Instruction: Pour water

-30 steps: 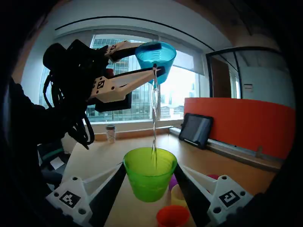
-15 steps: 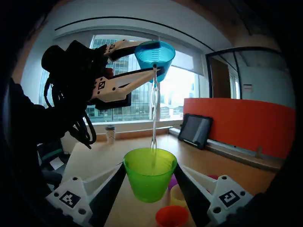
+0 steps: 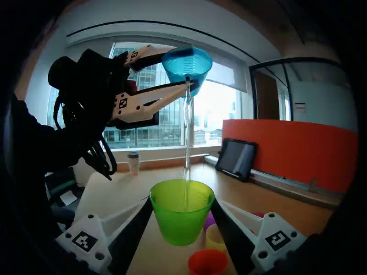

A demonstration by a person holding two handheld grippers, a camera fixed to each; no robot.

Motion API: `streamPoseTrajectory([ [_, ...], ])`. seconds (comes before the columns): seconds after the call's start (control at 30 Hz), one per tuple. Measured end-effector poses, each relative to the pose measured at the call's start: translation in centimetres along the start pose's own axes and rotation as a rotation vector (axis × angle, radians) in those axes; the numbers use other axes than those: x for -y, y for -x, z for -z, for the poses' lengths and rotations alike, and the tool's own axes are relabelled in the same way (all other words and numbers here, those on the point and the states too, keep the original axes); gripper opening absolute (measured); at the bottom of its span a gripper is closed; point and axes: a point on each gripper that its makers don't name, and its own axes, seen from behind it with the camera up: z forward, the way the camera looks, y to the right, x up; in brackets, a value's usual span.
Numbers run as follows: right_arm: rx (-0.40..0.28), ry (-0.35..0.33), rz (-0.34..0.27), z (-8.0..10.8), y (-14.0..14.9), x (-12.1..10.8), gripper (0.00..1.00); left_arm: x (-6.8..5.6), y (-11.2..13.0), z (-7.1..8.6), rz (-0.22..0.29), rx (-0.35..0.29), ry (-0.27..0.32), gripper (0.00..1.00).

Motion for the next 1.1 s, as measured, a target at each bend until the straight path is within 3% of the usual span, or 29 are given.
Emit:
streamPoseTrajectory([
  [1.1, -0.009, 0.006, 0.005, 0.1, -0.2, -0.1, 0.91, 0.3, -1.5, -0.5, -0.166, -0.018, 0.006, 0.87],
])
